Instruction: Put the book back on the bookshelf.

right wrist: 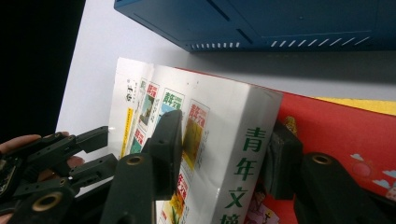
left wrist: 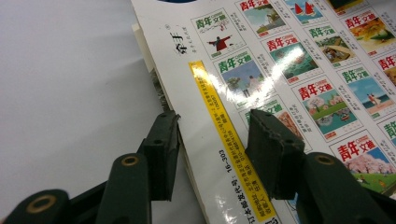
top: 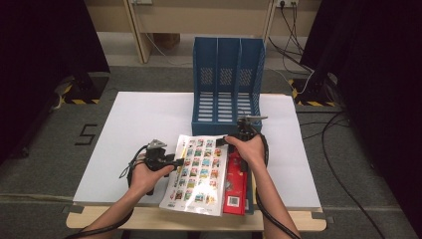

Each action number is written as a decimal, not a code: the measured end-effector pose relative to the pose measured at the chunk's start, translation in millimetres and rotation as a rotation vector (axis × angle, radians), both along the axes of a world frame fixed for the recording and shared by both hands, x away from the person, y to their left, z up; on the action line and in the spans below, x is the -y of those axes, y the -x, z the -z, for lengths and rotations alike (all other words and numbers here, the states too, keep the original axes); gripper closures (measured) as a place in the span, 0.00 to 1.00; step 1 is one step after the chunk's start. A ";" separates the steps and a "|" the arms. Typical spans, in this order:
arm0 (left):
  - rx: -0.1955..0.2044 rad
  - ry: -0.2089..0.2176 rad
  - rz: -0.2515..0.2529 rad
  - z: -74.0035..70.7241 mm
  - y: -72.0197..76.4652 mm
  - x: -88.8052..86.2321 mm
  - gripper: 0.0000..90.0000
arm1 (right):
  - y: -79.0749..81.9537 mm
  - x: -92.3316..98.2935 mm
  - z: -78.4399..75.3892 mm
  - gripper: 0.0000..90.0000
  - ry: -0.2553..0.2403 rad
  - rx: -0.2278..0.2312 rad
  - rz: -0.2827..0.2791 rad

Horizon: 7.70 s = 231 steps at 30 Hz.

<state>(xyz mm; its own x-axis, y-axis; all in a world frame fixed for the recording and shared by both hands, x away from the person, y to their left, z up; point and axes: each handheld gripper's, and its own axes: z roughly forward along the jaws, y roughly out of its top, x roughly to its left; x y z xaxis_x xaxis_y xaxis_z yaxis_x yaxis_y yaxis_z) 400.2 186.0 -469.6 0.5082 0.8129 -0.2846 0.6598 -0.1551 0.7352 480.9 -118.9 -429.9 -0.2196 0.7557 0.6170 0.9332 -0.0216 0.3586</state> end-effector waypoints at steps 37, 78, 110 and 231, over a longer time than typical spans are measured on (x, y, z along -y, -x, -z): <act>0.181 0.096 0.007 -60.3 15.7 -10.2 0.38 | 11.3 -38.3 -74.5 0.82 -0.115 0.120 -0.022; 0.298 0.089 0.059 -111.6 17.6 23.1 0.31 | -10.4 -95.0 -115.5 0.82 -0.055 0.293 -0.015; 0.344 -0.011 0.015 -109.6 1.4 33.0 0.31 | -5.3 -120.4 -134.9 0.82 -0.024 0.393 -0.009; 0.534 0.034 -0.271 -69.5 38.3 -100.8 0.76 | 64.1 34.0 -54.2 0.64 0.068 0.476 0.178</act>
